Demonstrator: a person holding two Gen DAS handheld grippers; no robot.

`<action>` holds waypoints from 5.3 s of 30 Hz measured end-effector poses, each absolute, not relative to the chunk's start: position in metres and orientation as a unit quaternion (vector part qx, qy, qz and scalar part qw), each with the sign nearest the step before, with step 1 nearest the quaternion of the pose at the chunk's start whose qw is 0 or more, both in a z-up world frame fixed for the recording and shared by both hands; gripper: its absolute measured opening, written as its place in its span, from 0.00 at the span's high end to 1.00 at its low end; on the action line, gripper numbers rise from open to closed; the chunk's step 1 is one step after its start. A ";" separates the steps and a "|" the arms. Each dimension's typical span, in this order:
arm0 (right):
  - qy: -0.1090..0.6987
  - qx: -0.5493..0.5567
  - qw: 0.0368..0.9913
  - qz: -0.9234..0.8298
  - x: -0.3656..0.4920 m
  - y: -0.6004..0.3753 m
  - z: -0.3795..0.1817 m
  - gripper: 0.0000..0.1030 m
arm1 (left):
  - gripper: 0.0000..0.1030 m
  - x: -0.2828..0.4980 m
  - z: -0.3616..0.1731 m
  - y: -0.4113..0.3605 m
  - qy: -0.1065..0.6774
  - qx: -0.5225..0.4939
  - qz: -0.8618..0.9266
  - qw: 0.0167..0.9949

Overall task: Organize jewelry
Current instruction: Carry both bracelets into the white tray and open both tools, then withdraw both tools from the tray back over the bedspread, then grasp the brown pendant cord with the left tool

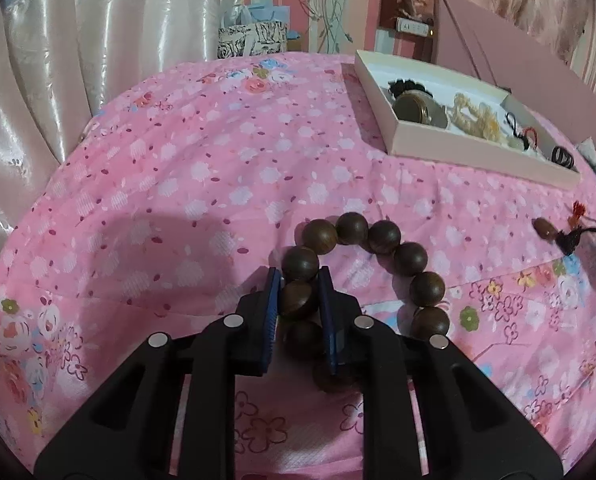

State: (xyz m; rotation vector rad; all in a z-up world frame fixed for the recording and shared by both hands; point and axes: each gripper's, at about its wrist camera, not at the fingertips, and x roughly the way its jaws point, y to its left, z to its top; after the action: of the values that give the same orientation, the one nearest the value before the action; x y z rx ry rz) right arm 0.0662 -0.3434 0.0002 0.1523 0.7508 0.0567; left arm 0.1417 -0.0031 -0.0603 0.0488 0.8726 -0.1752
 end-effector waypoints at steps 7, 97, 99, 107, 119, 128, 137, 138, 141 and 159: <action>0.295 0.092 0.950 0.042 0.062 -0.351 0.052 0.83 | 0.83 0.141 -0.001 -0.021 0.363 0.027 -0.129 0.922; 0.308 0.096 0.946 0.029 0.215 -0.345 0.037 0.61 | 0.46 0.242 -0.008 -0.193 0.310 0.040 -0.181 0.933; 0.303 0.103 0.947 0.017 0.211 -0.354 0.044 0.61 | 0.46 0.240 0.001 -0.188 0.305 0.028 -0.181 0.935; 0.270 0.133 0.954 -0.014 0.183 -0.382 0.089 0.52 | 0.34 0.230 0.037 -0.175 0.270 0.037 -0.149 0.951; 0.376 0.071 0.924 -0.004 0.130 -0.354 0.011 0.50 | 0.27 0.149 0.013 -0.150 0.306 0.045 -0.171 0.935; 0.403 0.064 0.913 0.009 0.143 -0.347 -0.009 0.87 | 0.27 0.120 -0.016 -0.180 0.323 0.055 -0.208 0.922; 0.367 0.128 0.921 -0.016 0.120 -0.380 -0.005 0.89 | 0.27 0.098 -0.027 -0.217 0.308 0.120 -0.243 0.912; 0.367 0.139 0.920 -0.015 0.119 -0.384 -0.006 0.89 | 0.27 0.097 -0.029 -0.223 0.310 0.130 -0.247 0.909; 0.367 0.156 0.917 -0.015 0.119 -0.390 -0.008 0.89 | 0.27 0.094 -0.032 -0.235 0.314 0.147 -0.260 0.901; 0.364 0.160 0.917 -0.014 0.120 -0.389 -0.009 0.86 | 0.44 0.102 -0.042 -0.268 0.323 0.178 -0.284 0.885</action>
State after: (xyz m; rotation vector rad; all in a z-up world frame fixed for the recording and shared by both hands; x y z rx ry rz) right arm 0.1201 -0.3885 -0.0090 0.3282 0.7491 -0.0285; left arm 0.1017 -0.2681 -0.0421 0.3697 0.6728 -0.5902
